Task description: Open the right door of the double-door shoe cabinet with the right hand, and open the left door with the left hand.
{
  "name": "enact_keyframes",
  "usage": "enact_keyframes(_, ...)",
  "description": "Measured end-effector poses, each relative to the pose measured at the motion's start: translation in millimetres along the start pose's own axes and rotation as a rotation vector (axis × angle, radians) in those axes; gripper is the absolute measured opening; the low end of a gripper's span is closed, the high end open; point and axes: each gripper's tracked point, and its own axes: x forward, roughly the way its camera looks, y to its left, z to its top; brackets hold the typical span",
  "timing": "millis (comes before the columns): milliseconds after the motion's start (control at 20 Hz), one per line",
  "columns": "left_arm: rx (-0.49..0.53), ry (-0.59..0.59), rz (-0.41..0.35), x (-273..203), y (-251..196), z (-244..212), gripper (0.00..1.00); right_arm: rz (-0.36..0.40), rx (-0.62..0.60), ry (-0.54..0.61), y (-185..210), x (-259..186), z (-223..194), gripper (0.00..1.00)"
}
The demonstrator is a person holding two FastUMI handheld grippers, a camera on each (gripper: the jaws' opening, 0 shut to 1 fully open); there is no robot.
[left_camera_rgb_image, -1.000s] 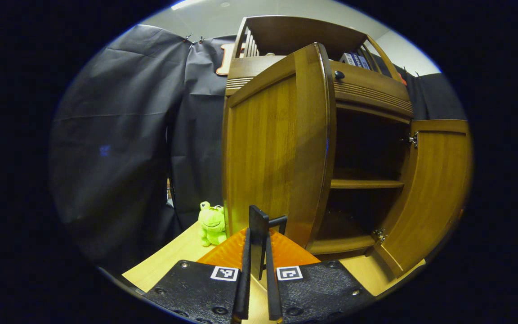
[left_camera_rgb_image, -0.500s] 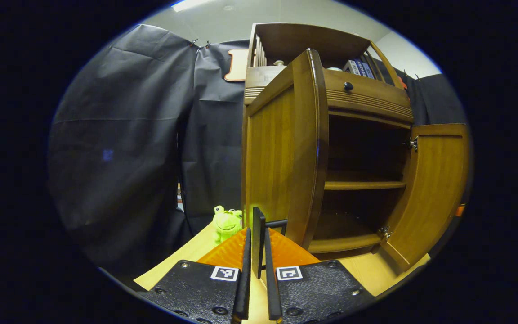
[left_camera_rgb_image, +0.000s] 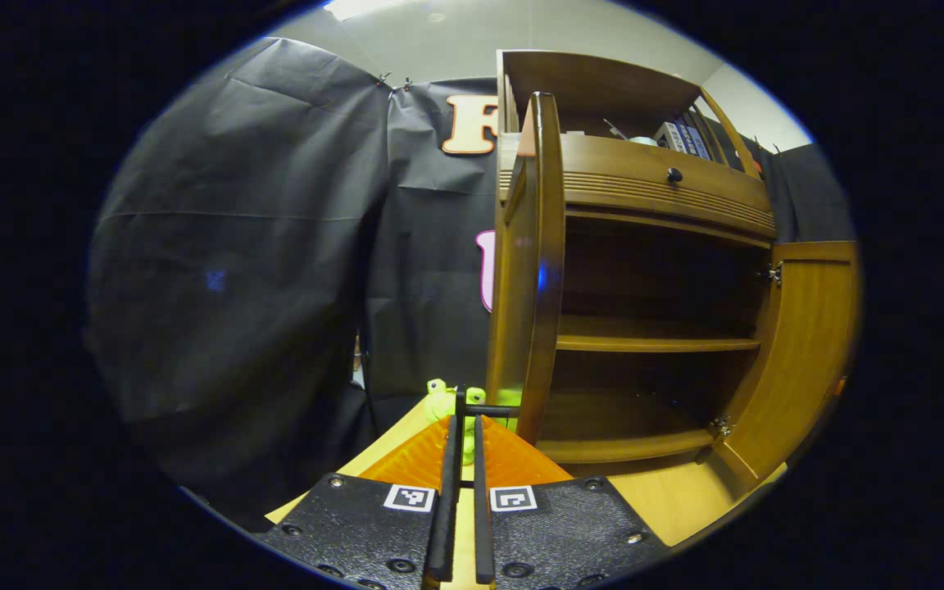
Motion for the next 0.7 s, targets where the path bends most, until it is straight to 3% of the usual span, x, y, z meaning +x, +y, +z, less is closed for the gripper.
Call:
enact_keyframes(100, -0.007, 0.001, 0.029, -3, 16, 1, 0.02, -0.002, 0.002, -0.001, -1, 1, 1, 0.37)
enact_keyframes(150, -0.009, 0.001, 0.046, -4, 24, 1, 0.11, -0.001, 0.004, -0.001, -2, 2, 1, 0.37)
enact_keyframes(200, -0.01, -0.001, 0.064, -6, 31, 2, 0.02, 0.0, 0.004, -0.001, -1, 2, 2, 0.37)
enact_keyframes(550, -0.006, -0.009, 0.131, -18, 41, 13, 0.01, -0.021, -0.002, 0.004, -6, -2, 1, 0.37)
enact_keyframes(600, 0.005, -0.028, 0.135, -21, 37, 23, 0.11, -0.033, 0.001, -0.006, -9, -6, 6, 0.37)
enact_keyframes(650, 0.017, -0.046, 0.143, -24, 33, 34, 0.02, -0.047, 0.004, -0.016, -13, -11, 13, 0.37)
enact_keyframes(700, 0.029, -0.066, 0.153, -25, 31, 48, 0.11, -0.065, 0.006, -0.028, -18, -15, 20, 0.37)
